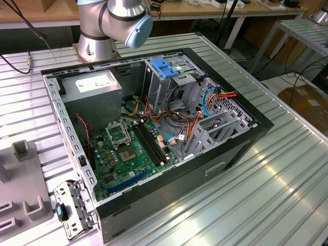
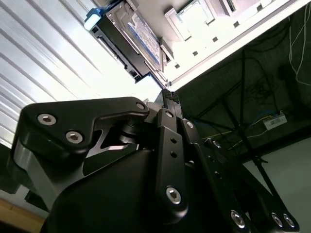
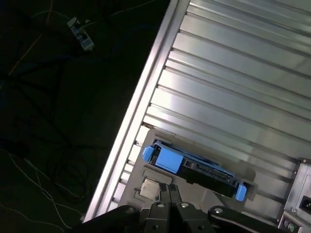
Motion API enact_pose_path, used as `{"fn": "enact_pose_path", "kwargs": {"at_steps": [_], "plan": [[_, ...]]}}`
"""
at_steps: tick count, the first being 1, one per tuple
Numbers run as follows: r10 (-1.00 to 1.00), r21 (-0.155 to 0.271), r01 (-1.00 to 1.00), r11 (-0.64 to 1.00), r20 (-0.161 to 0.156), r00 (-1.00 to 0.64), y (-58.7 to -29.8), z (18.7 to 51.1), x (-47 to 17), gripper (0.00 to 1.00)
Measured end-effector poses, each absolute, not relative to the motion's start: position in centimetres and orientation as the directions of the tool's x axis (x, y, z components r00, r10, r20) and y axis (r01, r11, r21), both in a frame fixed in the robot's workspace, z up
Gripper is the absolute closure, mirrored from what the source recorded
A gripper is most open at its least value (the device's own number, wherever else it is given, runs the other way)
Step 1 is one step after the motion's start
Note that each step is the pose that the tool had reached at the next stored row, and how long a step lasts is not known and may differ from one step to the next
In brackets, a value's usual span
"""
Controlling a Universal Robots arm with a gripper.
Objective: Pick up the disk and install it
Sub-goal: 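Pick up the disk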
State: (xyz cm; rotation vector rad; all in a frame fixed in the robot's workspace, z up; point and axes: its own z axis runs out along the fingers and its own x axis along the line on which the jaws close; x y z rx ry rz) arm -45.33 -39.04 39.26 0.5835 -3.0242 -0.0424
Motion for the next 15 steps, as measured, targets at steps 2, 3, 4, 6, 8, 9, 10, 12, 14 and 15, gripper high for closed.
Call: {"fn": "enact_pose_path", "kwargs": {"at_steps": [2, 3, 4, 6, 8, 9, 10, 12, 14, 15], "plan": [[-0.412, 0.039, -0.411, 0.911, 0.055, -0.909, -39.04, 39.26, -45.33, 0.89], [-0.432, 0.039, -0.43, 0.902, 0.055, -0.9, -39.04, 39.25, -45.33, 0.89], [-0.452, 0.038, -0.451, 0.892, 0.055, -0.89, -39.04, 39.26, -45.33, 0.89], [-0.476, 0.038, -0.474, 0.88, 0.055, -0.878, -39.04, 39.26, -45.33, 0.89], [-0.501, 0.038, -0.5, 0.865, 0.055, -0.864, -39.04, 39.26, -45.34, 0.89], [-0.513, 0.038, -0.512, 0.858, 0.055, -0.857, -39.04, 39.26, -45.33, 0.89], [-0.529, 0.038, -0.528, 0.849, 0.055, -0.847, -39.04, 39.26, -45.33, 0.89], [-0.562, 0.038, -0.56, 0.827, 0.055, -0.826, -39.04, 39.25, -45.33, 0.89], [-0.594, 0.038, -0.592, 0.805, 0.055, -0.803, -39.04, 39.25, -45.34, 0.89], [-0.611, 0.038, -0.609, 0.792, 0.055, -0.79, -39.04, 39.25, -45.33, 0.89]]}}
